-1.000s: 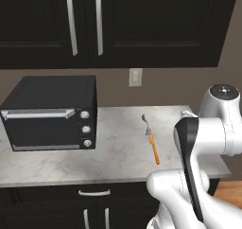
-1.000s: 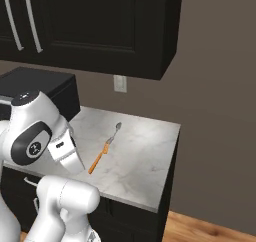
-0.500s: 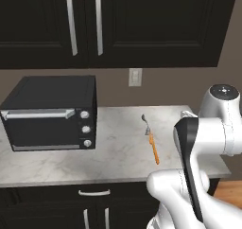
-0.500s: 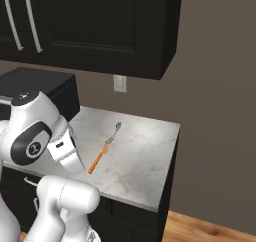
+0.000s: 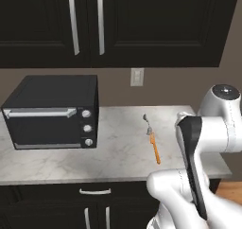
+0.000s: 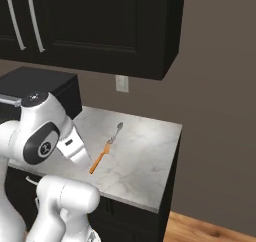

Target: Organize the utensils by type. Pick up the wooden spoons from the counter and place them in the open cabinet. Then pick up the metallic utensils from the counter and place them in the open drawer.

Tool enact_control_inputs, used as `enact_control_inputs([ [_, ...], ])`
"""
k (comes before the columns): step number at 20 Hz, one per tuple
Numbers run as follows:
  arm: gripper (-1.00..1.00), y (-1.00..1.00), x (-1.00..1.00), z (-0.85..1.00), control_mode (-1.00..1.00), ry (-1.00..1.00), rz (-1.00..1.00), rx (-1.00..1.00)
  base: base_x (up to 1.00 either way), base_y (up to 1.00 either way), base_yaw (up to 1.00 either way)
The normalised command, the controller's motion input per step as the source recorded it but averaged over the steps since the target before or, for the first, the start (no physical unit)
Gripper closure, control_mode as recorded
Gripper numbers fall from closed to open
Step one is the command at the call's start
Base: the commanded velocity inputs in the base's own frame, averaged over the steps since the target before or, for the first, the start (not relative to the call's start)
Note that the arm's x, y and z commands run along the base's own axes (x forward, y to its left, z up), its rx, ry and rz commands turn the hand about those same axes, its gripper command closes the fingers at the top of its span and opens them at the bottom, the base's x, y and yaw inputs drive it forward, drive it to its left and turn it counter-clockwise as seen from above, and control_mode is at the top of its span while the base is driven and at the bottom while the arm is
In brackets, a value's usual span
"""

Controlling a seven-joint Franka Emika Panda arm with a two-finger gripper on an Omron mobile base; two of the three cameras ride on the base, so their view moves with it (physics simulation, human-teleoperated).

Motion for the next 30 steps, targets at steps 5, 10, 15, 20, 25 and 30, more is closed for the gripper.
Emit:
enact_control_inputs([
  [5,-1.00,0.00,0.57,-0.29,-1.00,0.00,0.47,0.00,0.00,0.00,0.00],
  [10,-1.00,0.11,0.68,-0.36,-1.00,0.04,0.21,0.00,0.00,0.00,0.00],
  [15,-1.00,0.22,0.91,-0.54,-1.00,0.21,0.01,-0.03,0.00,0.00,0.00],
  [20,-1.00,0.17,0.80,-0.59,-1.00,0.24,-0.01,-0.02,0.00,0.00,0.00],
  [25,-1.00,0.01,0.62,-0.51,-1.00,0.20,0.00,0.00,0.00,0.00,0.00],
  [30,-1.00,0.00,0.55,-0.48,-1.00,0.08,0.00,0.00,0.00,0.00,0.00],
])
